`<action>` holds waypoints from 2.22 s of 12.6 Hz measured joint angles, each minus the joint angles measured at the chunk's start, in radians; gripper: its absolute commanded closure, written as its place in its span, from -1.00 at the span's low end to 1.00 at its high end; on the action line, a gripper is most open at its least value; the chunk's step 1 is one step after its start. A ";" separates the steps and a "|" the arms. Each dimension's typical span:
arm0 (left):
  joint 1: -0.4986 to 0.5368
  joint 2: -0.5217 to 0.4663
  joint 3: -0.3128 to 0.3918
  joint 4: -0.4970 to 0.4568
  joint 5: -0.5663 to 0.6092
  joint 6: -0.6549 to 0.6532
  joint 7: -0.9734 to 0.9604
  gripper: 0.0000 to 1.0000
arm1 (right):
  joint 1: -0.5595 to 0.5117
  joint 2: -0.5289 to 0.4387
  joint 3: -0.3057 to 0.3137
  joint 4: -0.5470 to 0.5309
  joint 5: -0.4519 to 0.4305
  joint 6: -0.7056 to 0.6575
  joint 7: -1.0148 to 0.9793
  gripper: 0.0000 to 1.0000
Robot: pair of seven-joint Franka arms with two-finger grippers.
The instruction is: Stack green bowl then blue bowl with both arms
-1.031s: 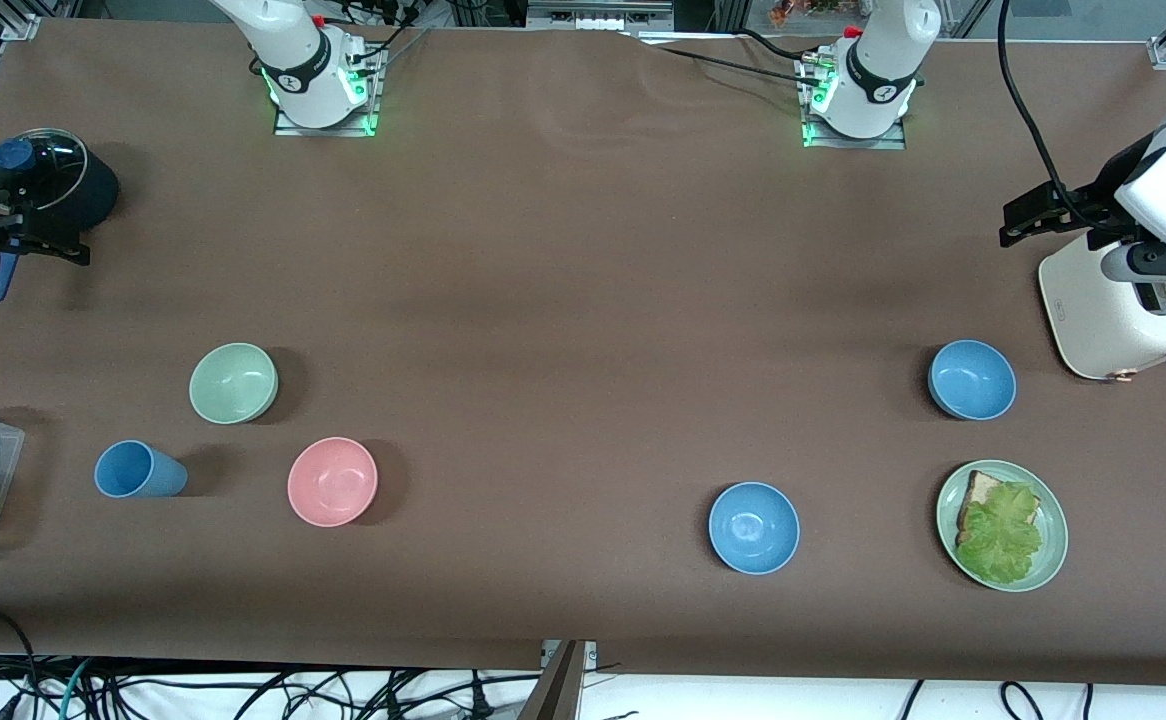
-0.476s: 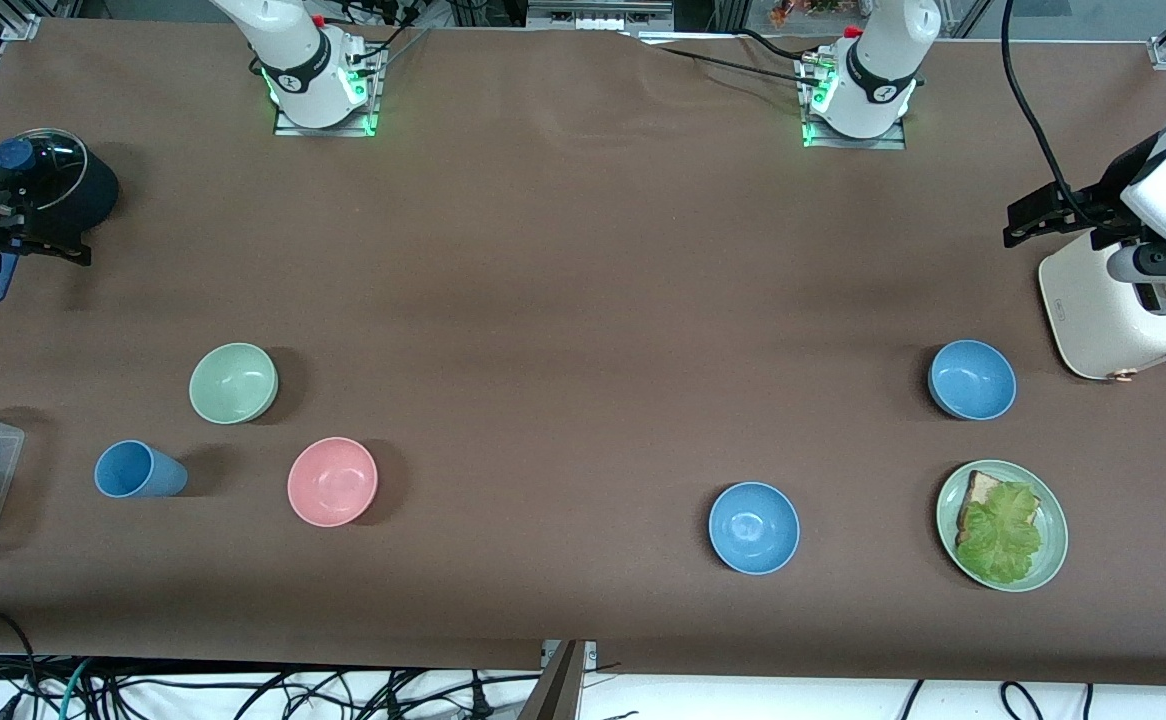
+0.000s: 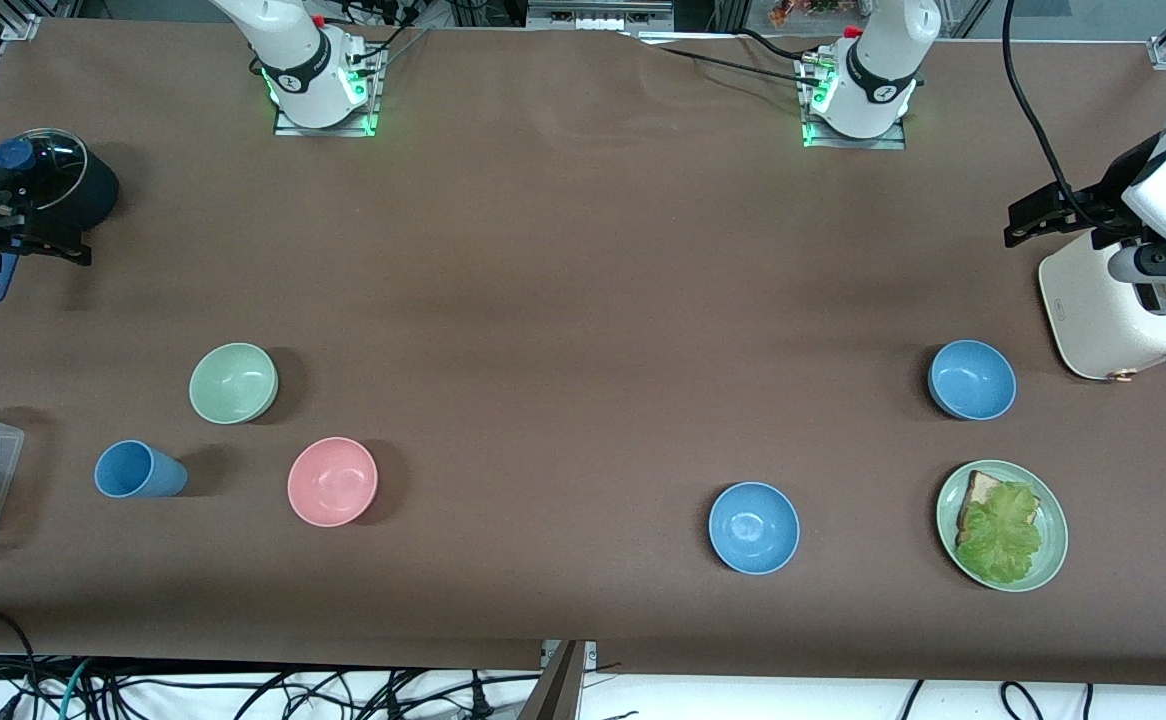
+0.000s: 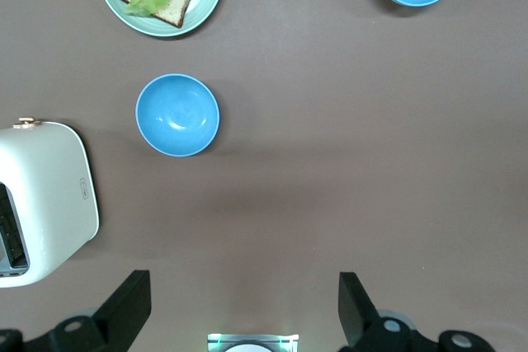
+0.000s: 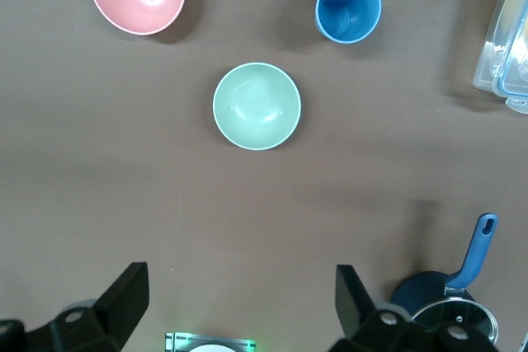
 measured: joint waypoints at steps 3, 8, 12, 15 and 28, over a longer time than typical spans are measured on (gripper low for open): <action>0.000 0.000 -0.001 0.000 0.000 0.000 0.000 -1.00 | 0.000 0.000 0.000 0.000 0.000 0.000 0.000 -1.00; 0.000 -0.044 -0.012 -0.069 0.000 0.031 0.000 -1.00 | 0.000 0.001 0.000 0.000 0.000 0.000 0.000 -1.00; 0.000 -0.120 -0.027 -0.169 0.000 0.070 -0.001 -1.00 | -0.001 0.002 0.000 0.000 0.000 0.001 0.000 -1.00; 0.000 -0.117 -0.027 -0.169 0.000 0.083 -0.001 -1.00 | -0.001 0.012 0.000 -0.001 0.000 0.002 0.000 -1.00; 0.004 -0.117 -0.026 -0.168 0.000 0.085 -0.001 -1.00 | -0.076 0.321 -0.018 -0.023 0.031 0.198 -0.004 -0.99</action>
